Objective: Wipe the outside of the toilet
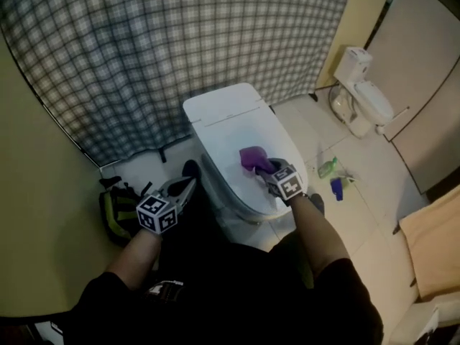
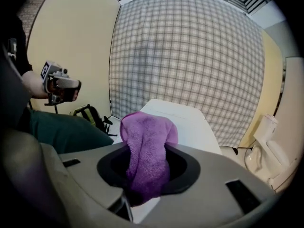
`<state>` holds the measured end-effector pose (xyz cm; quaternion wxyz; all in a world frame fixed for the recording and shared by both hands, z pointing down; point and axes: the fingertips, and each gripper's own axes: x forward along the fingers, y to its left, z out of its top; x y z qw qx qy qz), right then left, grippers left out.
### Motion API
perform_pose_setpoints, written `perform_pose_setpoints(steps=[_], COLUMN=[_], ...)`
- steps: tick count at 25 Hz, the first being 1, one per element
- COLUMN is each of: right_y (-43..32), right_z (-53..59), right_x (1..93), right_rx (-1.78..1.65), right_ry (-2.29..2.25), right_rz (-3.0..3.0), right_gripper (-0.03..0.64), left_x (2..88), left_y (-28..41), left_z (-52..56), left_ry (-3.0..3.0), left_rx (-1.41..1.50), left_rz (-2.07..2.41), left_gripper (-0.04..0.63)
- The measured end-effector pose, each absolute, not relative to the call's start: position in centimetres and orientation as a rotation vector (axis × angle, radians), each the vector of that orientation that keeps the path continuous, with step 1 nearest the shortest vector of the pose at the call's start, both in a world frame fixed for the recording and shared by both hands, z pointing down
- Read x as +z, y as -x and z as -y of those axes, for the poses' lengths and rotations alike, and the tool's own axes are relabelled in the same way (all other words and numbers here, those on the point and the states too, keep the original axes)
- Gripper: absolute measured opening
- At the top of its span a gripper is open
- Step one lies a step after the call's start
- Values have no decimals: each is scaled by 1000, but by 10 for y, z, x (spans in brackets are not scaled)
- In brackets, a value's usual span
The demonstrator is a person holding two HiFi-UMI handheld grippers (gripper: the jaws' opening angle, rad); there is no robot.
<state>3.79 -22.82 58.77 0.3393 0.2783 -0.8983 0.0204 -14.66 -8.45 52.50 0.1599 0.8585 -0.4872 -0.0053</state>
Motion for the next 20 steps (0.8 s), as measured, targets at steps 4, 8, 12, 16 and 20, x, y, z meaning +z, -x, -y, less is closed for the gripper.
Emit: perform_pose_setpoints(steps=[4,8,12,16,20], right_y=[27,98,165,213,237], right_z=[302,380,450,492,522], right_x=[592,591,603,619,634], right_rx=[0,-53,-29,-29,-50], right_ry=[-667,-646,-693,-744,-791], right_rz=[2313,2300,2294,2271,2230], right_gripper=[130,130,130,130,130], left_x=[549,559,566,575,590], left_y=[189,224,264,299,327], left_z=[94,115,121,116,105], left_ry=[-2363,-2328,-2280,-2226,-2159], left_rx=[-14,-7,-10,-15,-12], left_rz=[1434,1439,1448,1453,1461], left_gripper=[5,5,5,5,5])
